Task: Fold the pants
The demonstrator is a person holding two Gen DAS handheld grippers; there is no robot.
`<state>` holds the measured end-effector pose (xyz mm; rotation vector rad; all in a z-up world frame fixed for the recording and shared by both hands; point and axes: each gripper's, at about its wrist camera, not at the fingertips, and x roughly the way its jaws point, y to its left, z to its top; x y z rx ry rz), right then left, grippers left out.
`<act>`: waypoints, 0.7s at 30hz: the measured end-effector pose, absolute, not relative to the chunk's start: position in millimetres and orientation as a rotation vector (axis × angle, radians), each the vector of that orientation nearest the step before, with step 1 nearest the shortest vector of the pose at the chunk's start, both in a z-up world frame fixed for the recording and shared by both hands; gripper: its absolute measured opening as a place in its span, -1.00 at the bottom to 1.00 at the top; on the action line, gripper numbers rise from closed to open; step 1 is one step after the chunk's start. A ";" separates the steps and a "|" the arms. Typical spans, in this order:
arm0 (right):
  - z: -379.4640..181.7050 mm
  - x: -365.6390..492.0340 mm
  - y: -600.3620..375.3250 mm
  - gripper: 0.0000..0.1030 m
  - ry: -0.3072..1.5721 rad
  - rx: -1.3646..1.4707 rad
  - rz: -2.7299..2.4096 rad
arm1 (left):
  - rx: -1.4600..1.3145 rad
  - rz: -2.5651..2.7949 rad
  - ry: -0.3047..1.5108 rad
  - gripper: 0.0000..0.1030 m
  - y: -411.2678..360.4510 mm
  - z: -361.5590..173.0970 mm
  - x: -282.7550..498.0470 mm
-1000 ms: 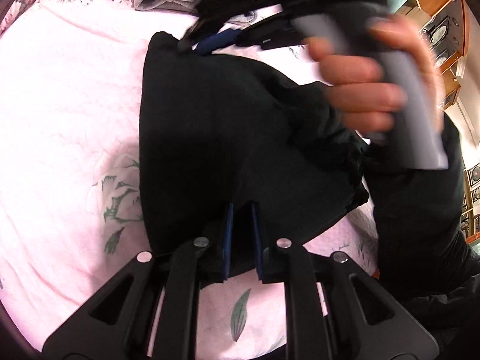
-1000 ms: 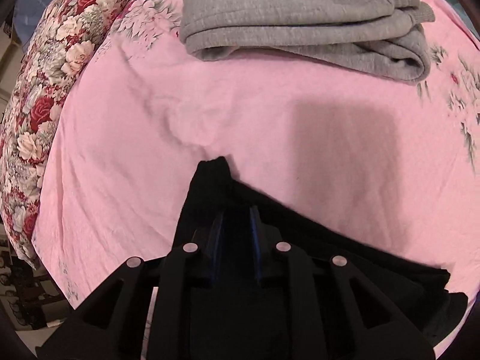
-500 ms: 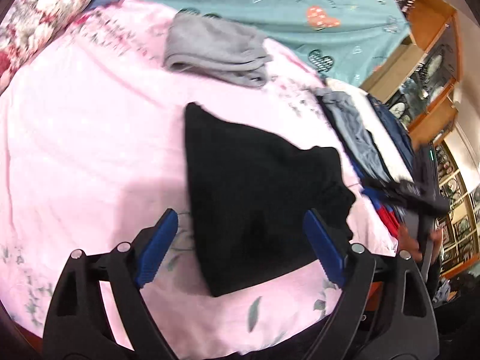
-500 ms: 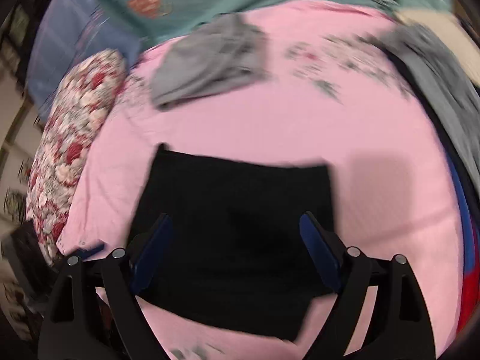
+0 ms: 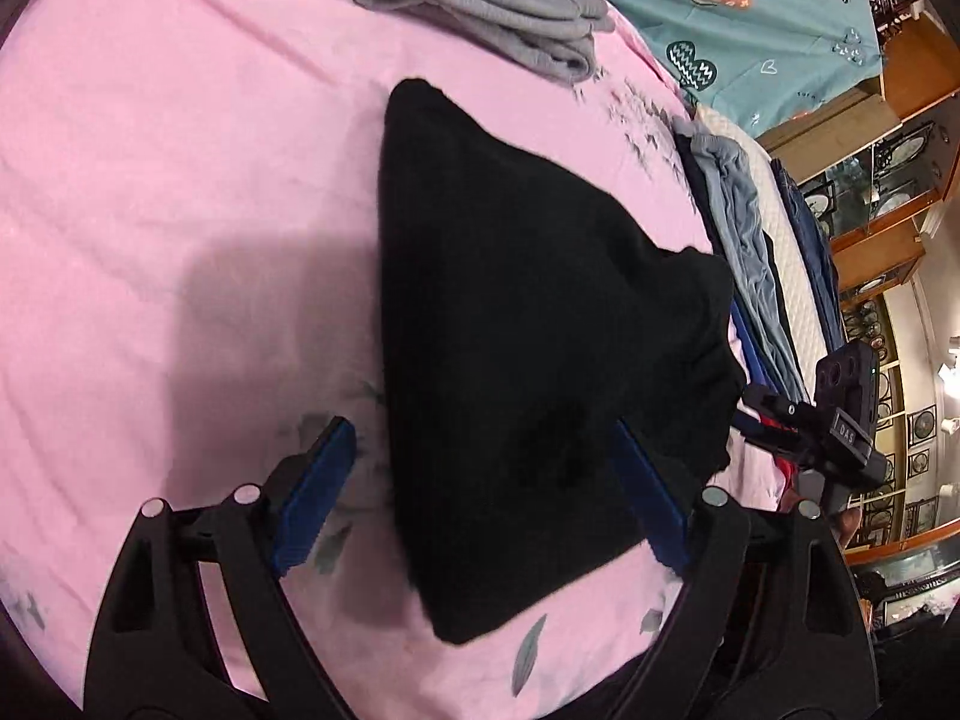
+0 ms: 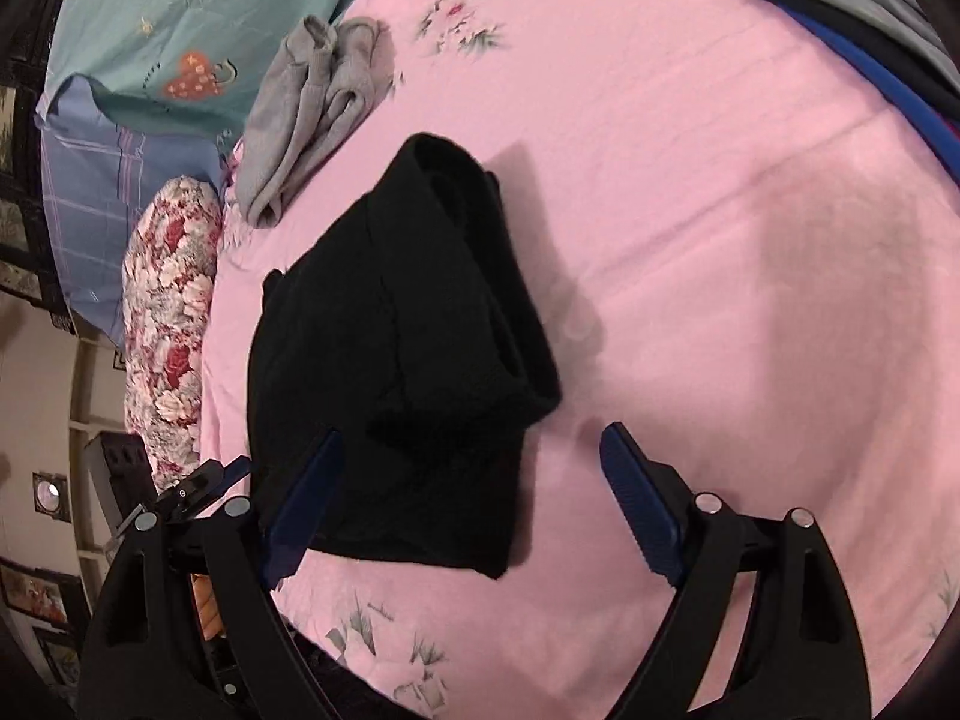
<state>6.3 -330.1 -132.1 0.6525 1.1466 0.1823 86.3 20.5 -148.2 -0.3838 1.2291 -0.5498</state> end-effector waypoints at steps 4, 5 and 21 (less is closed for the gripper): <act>-135.0 18.6 -320.5 0.71 1.164 0.668 0.249 | -0.417 -0.616 1.266 0.69 13.6 -152.7 105.1; -135.6 21.7 -318.3 0.73 1.164 0.655 0.258 | -0.418 -0.632 1.277 0.69 10.7 -153.9 113.1; -124.4 47.6 -288.4 -0.26 1.095 0.462 0.272 | -0.499 -0.743 1.202 -0.42 -7.6 -143.1 120.8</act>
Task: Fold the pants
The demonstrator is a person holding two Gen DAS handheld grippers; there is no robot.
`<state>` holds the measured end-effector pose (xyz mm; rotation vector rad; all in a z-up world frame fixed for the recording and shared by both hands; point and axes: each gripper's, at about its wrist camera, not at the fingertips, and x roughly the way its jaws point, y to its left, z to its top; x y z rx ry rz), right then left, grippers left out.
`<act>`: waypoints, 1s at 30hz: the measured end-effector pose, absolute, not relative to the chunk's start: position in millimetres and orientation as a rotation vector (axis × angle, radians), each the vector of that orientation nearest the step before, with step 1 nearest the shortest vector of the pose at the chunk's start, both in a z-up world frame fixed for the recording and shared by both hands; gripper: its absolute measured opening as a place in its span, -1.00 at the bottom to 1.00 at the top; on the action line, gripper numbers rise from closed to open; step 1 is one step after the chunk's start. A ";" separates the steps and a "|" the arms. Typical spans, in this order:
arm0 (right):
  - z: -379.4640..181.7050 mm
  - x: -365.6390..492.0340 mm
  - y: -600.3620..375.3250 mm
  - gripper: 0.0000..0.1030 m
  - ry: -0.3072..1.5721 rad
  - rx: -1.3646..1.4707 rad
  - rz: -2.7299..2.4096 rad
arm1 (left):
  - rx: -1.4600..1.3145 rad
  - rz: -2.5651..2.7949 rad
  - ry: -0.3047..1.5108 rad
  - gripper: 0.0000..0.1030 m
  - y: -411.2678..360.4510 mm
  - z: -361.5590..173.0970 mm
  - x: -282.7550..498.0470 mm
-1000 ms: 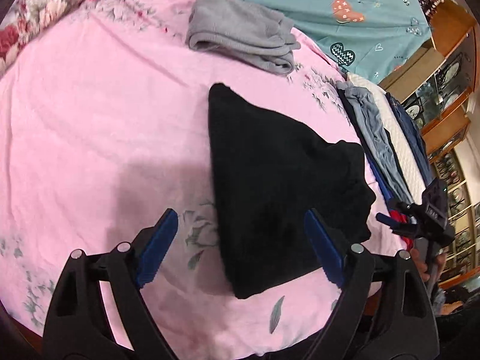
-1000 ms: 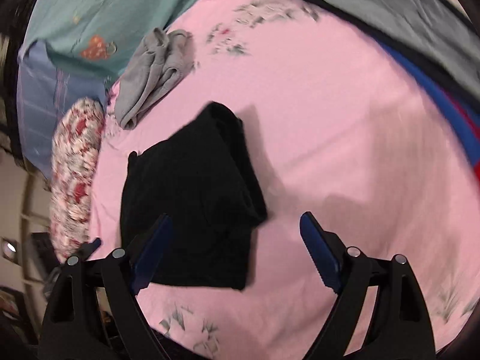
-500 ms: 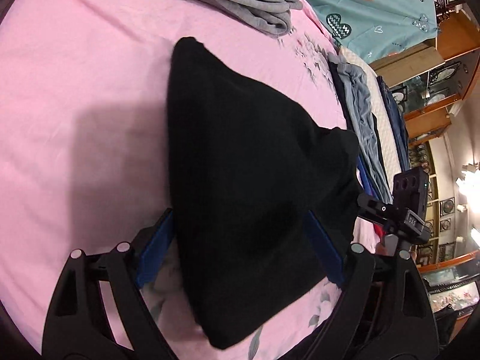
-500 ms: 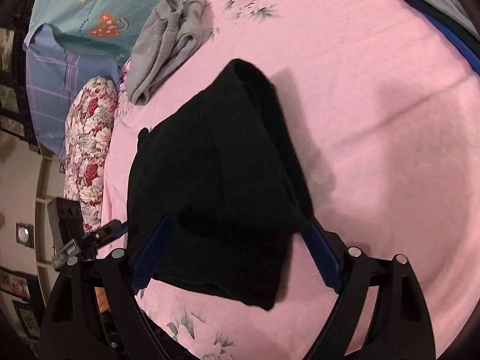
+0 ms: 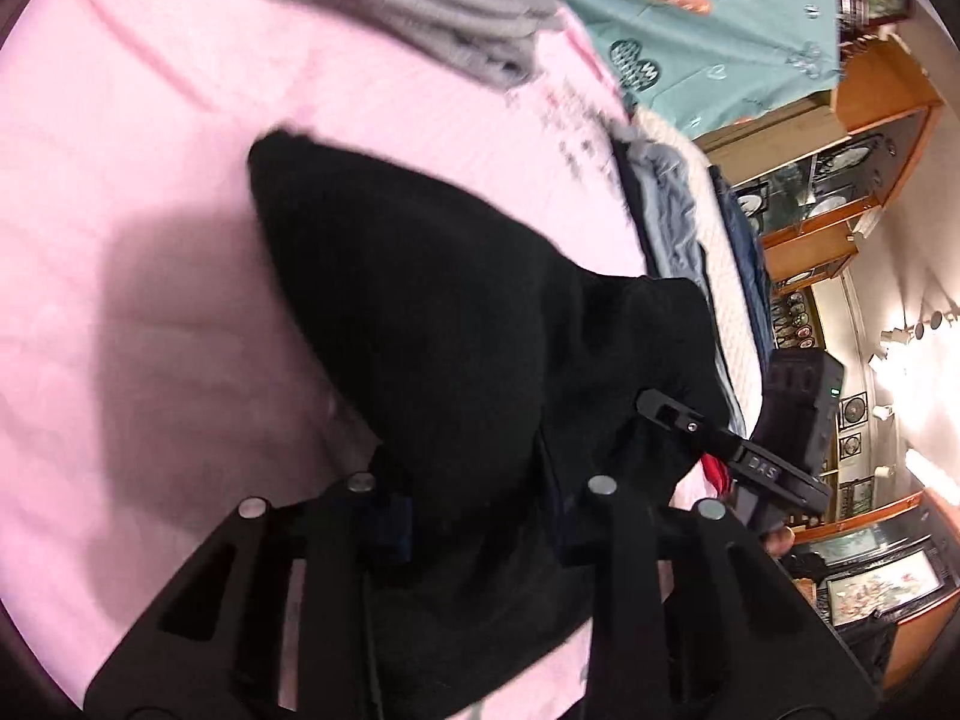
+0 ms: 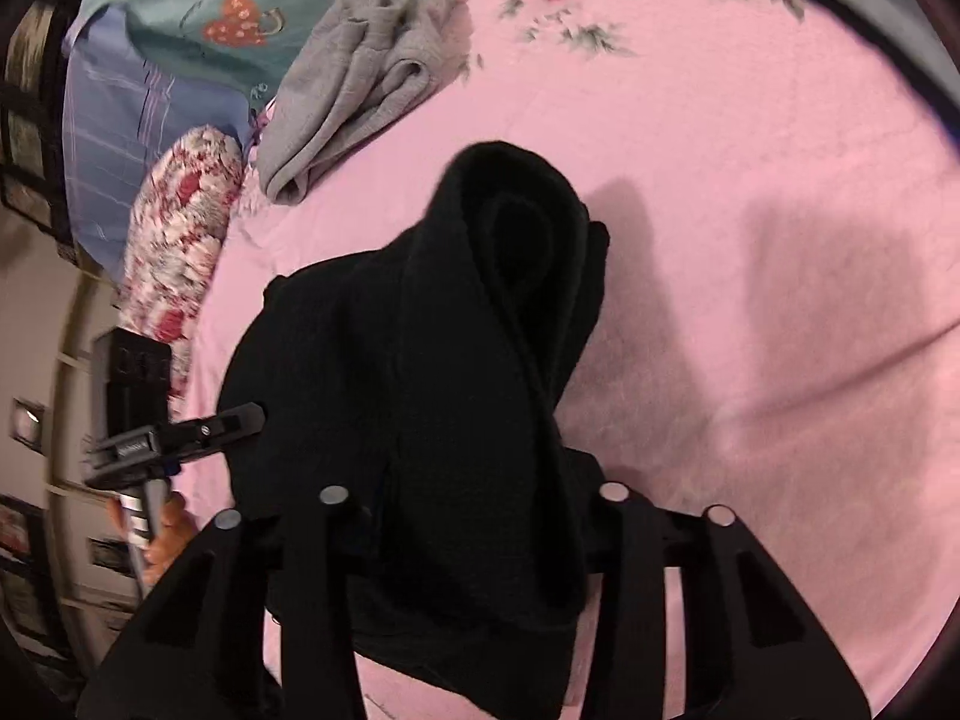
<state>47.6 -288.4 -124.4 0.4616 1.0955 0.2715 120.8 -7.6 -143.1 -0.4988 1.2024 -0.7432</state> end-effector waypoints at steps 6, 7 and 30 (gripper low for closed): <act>-70.1 28.7 -260.9 -0.30 0.953 0.349 0.288 | -0.461 -0.744 1.087 -0.42 1.0 -98.8 113.8; -63.6 29.8 -256.3 -0.30 0.938 0.332 0.293 | -0.449 -0.735 1.068 -0.42 5.8 -87.4 117.4; -41.3 391.2 -243.9 0.11 0.885 0.244 0.157 | -0.348 -0.311 1.018 0.73 26.7 -69.6 453.9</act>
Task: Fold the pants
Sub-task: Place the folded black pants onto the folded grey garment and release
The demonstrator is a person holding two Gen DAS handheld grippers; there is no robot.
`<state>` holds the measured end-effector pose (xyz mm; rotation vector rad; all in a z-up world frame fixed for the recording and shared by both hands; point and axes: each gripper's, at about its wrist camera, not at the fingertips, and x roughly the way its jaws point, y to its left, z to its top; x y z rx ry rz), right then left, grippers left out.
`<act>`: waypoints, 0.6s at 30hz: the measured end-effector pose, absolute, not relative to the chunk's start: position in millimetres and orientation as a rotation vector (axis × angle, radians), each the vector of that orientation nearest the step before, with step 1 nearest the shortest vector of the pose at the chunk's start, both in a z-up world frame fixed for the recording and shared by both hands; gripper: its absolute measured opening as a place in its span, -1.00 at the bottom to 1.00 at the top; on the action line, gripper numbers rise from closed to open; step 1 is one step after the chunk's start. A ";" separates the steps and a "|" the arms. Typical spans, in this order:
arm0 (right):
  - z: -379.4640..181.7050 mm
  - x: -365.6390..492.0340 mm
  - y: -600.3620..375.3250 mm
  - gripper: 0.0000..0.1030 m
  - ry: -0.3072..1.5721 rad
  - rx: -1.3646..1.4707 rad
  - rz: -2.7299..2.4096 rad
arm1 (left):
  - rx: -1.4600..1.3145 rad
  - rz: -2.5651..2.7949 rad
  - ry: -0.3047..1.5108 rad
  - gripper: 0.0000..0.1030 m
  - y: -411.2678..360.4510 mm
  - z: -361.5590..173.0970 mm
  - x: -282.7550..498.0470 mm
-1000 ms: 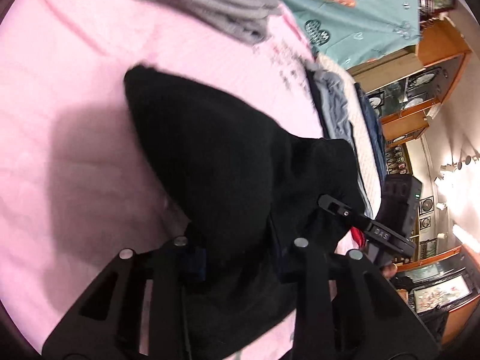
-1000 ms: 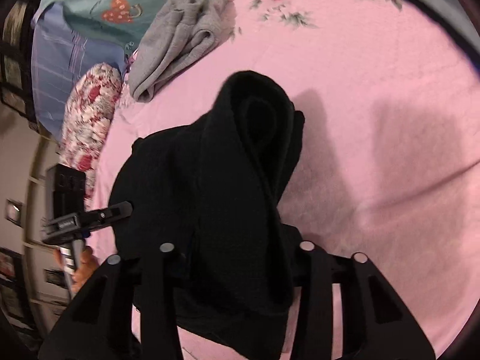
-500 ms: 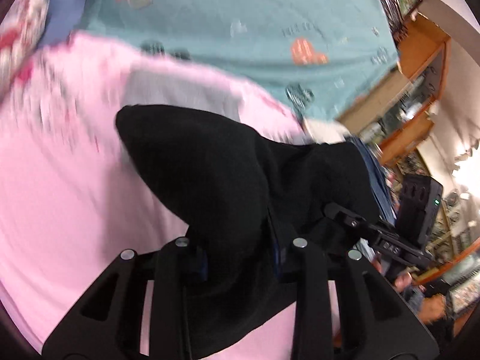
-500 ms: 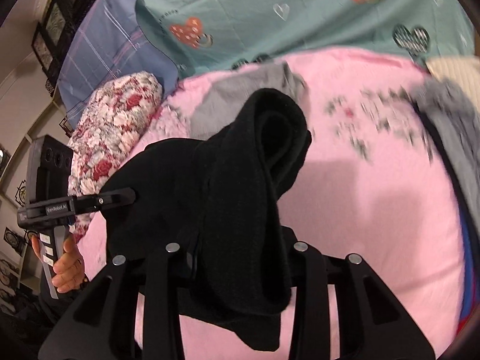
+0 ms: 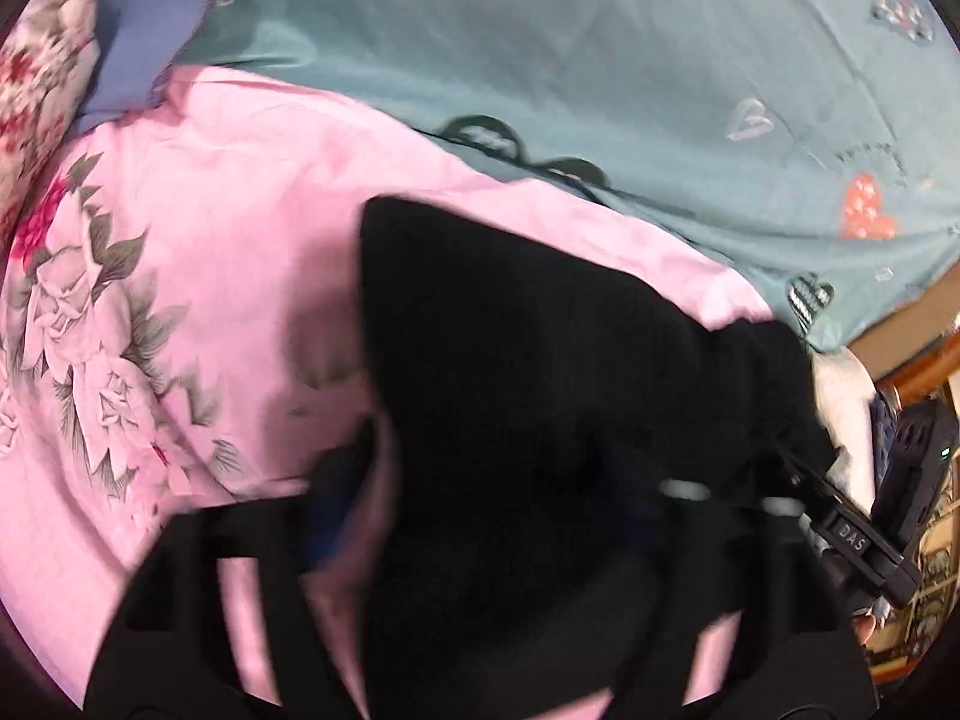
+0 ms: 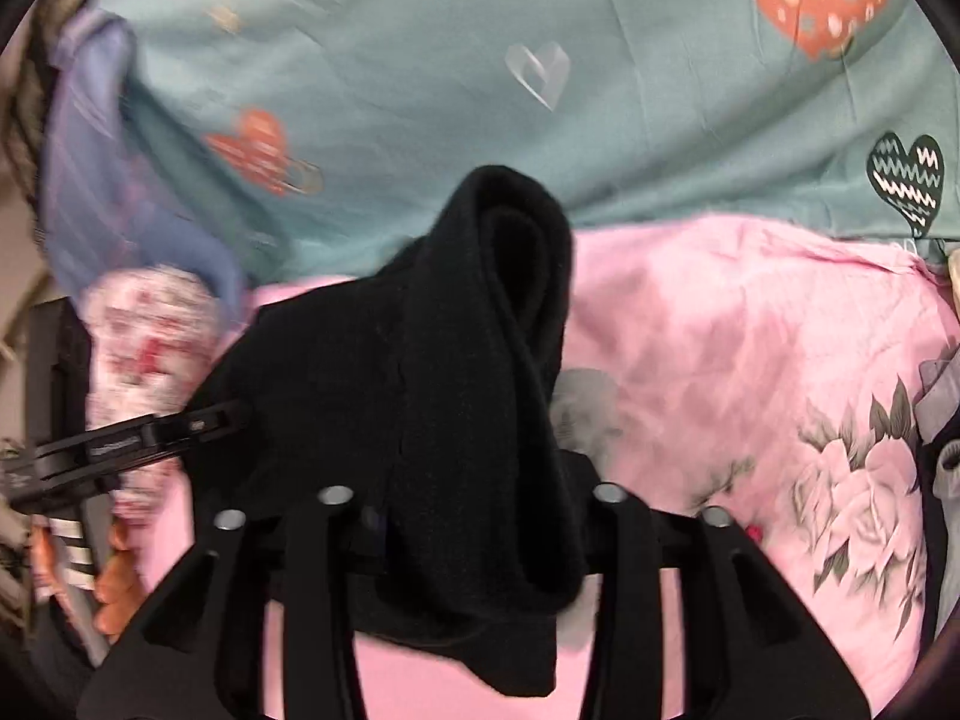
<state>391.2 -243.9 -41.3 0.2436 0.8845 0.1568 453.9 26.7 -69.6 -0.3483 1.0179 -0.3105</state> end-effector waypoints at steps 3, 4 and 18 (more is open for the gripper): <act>-68.1 394.7 -259.8 0.73 0.892 0.317 0.117 | -0.385 -0.320 1.009 0.71 38.5 -66.0 455.3; -68.7 394.5 -263.3 0.79 0.890 0.336 0.125 | -0.376 -0.295 0.977 0.70 42.7 -53.7 450.2; 57.8 267.8 -242.3 0.82 0.687 0.188 -0.061 | -0.048 -0.049 0.648 0.96 22.2 74.1 242.8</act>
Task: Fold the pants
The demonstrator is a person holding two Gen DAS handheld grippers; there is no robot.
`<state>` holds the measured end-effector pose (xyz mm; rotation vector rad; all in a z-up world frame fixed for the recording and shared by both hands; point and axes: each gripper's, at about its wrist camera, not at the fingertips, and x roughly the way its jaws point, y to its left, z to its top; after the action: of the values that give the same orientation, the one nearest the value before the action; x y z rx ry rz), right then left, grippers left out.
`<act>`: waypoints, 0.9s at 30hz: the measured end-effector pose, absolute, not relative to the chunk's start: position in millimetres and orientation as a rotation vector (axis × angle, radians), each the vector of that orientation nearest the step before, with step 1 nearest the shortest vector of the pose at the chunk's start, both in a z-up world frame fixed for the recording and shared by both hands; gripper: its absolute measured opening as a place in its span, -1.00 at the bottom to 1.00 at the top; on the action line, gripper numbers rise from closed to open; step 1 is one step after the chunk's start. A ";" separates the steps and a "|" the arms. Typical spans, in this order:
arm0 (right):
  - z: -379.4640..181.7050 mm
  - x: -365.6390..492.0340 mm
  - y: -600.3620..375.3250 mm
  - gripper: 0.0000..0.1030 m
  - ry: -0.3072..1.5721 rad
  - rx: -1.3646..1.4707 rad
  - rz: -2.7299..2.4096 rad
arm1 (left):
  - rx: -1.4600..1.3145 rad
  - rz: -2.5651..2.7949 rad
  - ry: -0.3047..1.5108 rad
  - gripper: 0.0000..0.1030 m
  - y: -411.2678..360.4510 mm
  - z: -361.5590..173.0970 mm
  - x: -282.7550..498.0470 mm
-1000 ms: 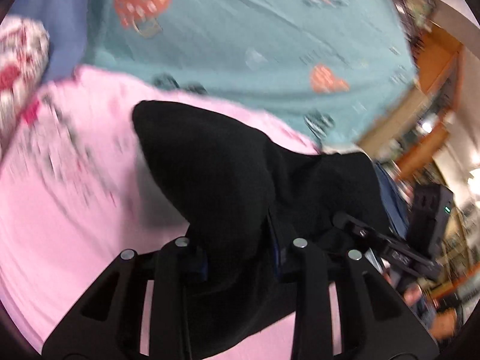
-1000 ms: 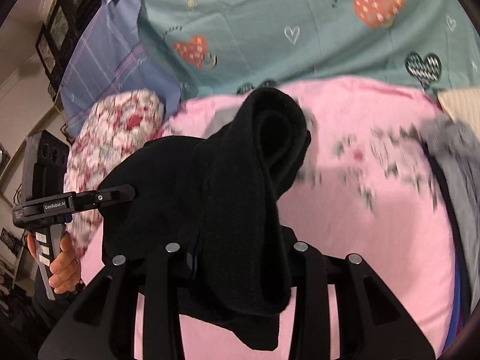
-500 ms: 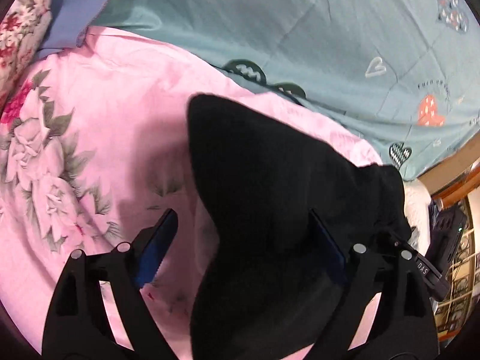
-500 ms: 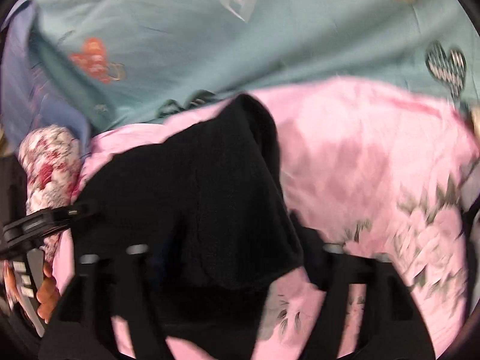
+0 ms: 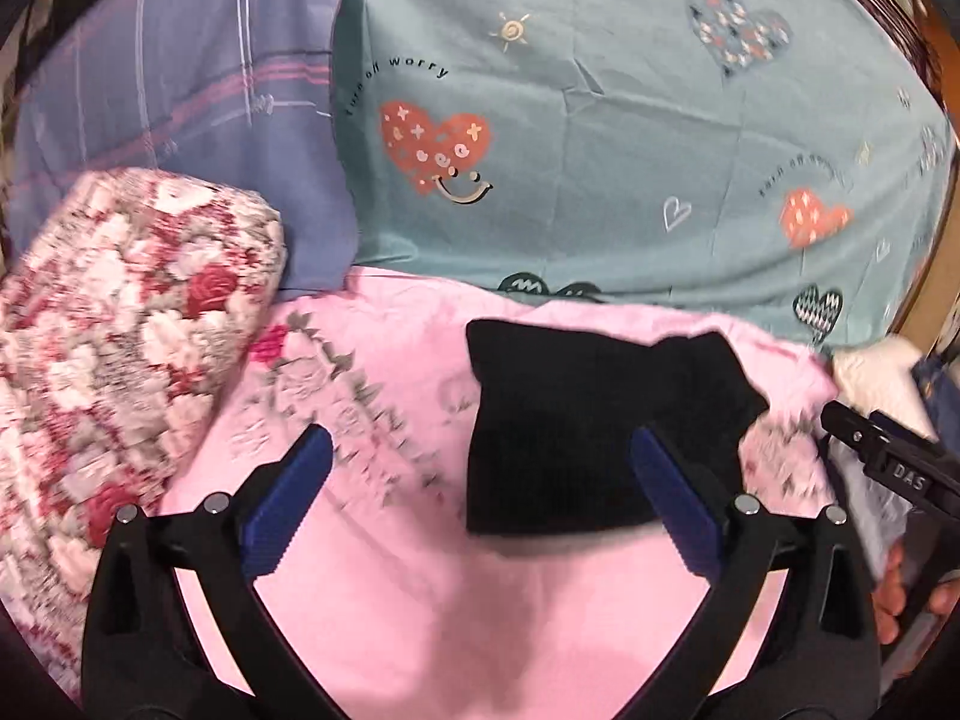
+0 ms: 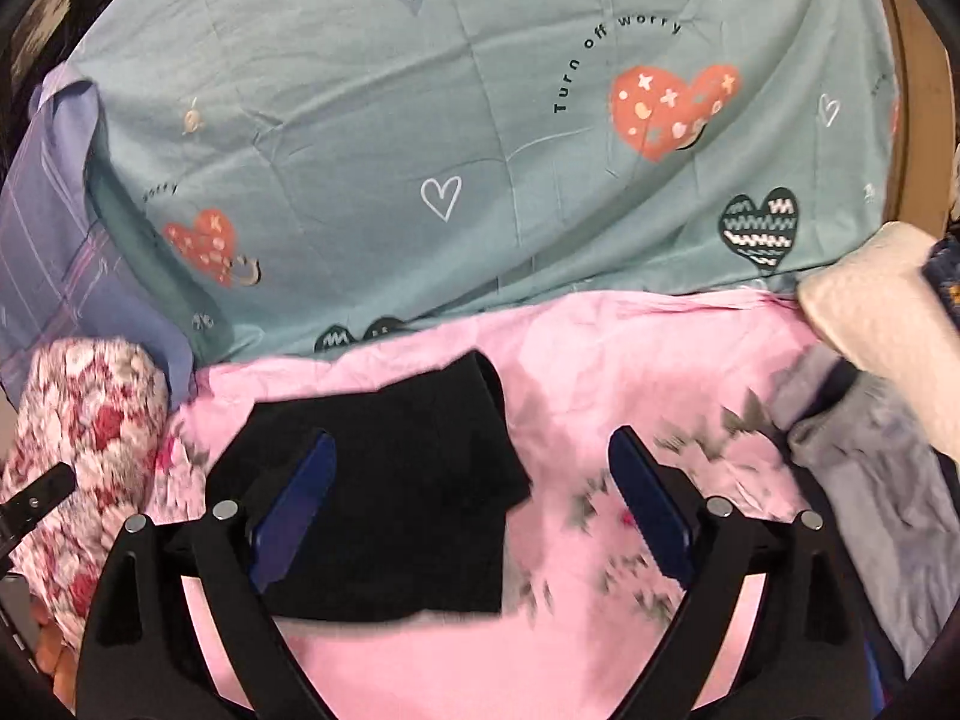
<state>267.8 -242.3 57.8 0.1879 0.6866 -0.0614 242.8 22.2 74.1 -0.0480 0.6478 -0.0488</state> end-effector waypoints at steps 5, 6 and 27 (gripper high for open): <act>27.1 193.6 -225.7 0.94 0.714 0.108 -0.017 | -0.043 -0.017 0.623 0.96 11.1 31.8 173.7; 14.7 177.5 -224.4 0.94 0.719 0.099 -0.016 | -0.055 -0.014 0.631 0.96 9.4 21.8 166.9; -63.8 109.6 -199.2 0.94 0.613 -0.052 -0.042 | -0.089 0.059 0.725 0.96 19.9 -75.1 167.7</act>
<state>109.6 -199.2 -63.8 -0.0518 0.6132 -0.0425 167.7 19.9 -75.1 -0.0885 0.7252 0.0589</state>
